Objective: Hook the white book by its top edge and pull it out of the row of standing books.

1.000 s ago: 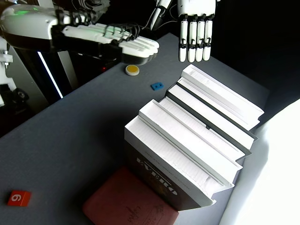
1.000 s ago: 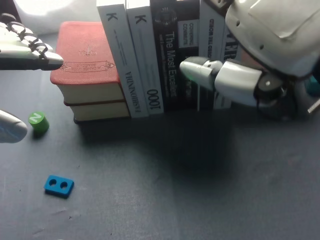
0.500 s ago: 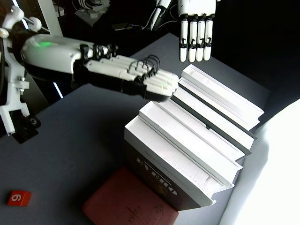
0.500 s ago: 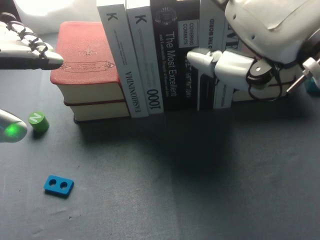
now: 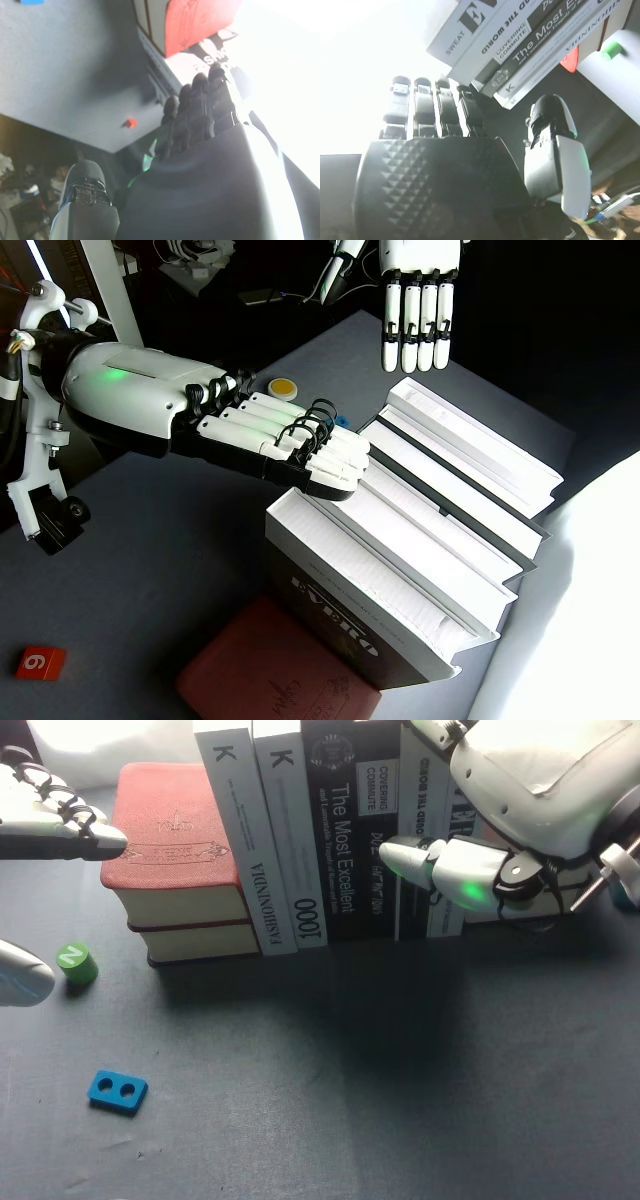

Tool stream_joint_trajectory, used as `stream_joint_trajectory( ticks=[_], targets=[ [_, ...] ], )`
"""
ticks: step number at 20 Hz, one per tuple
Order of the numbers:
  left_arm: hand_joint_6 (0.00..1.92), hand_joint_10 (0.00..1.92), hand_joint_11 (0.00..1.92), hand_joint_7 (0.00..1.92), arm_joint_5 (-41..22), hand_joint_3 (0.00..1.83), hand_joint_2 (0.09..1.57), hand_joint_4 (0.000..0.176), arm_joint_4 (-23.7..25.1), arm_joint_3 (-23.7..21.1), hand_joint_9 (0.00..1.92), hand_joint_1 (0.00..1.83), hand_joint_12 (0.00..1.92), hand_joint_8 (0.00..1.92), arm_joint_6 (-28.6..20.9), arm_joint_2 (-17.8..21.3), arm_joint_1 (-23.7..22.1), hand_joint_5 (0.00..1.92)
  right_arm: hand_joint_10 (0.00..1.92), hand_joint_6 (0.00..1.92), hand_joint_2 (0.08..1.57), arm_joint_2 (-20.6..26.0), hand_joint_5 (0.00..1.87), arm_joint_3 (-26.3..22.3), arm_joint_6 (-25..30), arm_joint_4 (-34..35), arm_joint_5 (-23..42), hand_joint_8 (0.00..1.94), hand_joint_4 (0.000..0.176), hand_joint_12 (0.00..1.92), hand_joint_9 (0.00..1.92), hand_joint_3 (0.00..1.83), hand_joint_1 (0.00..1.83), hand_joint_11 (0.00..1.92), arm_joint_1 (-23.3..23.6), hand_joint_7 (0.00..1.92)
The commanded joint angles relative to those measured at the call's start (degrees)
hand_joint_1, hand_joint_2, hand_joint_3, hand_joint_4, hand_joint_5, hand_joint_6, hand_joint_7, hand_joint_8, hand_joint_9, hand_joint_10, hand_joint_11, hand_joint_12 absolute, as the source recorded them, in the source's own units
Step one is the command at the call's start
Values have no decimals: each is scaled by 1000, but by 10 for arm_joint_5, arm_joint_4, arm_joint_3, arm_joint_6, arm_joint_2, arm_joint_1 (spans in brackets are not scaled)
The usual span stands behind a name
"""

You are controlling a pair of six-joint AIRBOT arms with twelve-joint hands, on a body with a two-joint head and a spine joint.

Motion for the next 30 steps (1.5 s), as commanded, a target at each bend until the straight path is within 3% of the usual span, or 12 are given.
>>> stream_joint_trajectory(
  ticks=[1, 8, 13, 17, 27, 30],
  targets=[
    [1, 0, 0, 0, 46, 3, 1107, 0, -22, 1, 0, 0, 0, 0, 0, 2, -8, 3, 0, 4, 1169, 2, 19, 0, -4, -33, 51, 0, 0, 0, 0, 0, 0, 0, 5, 1],
    [1, 0, 0, 0, 46, 9, 1124, 0, -28, -1, 0, 0, 0, 0, 2, 1, -10, 6, 0, 16, 1179, 5, 40, 0, -10, -33, 69, 2, 0, 0, 0, 2, 0, 0, 15, 5],
    [1, 0, 0, 0, 46, 5, 1122, 0, -28, -3, 0, 0, 0, 0, 3, 1, -11, 2, 0, 5, 1181, 10, 21, 0, -45, 18, 40, 0, 0, 0, 0, 3, 0, 0, -3, 0],
    [0, 0, 0, 0, 46, 7, 1127, 0, -28, -5, 0, 0, 0, 0, 3, 1, -11, 0, 0, 0, 1174, 18, 0, -15, -62, 18, 38, 0, 0, 0, 0, 0, 0, 0, -18, 0],
    [2, 0, 0, 0, 46, 4, 1126, 0, -33, -9, 0, 0, 0, 0, 4, 2, -14, 6, 0, 10, 1182, 98, 29, -158, -110, 39, 67, 0, 0, 0, 0, 3, 0, 0, -43, 0],
    [0, 0, 0, 0, 46, 2, 1124, 0, -33, -9, 0, 0, 0, 0, 4, 2, -14, 0, 0, 6, 1183, 116, 14, -189, -139, 93, 68, 0, 0, 0, 0, 3, 0, 0, -59, 0]
  ],
)
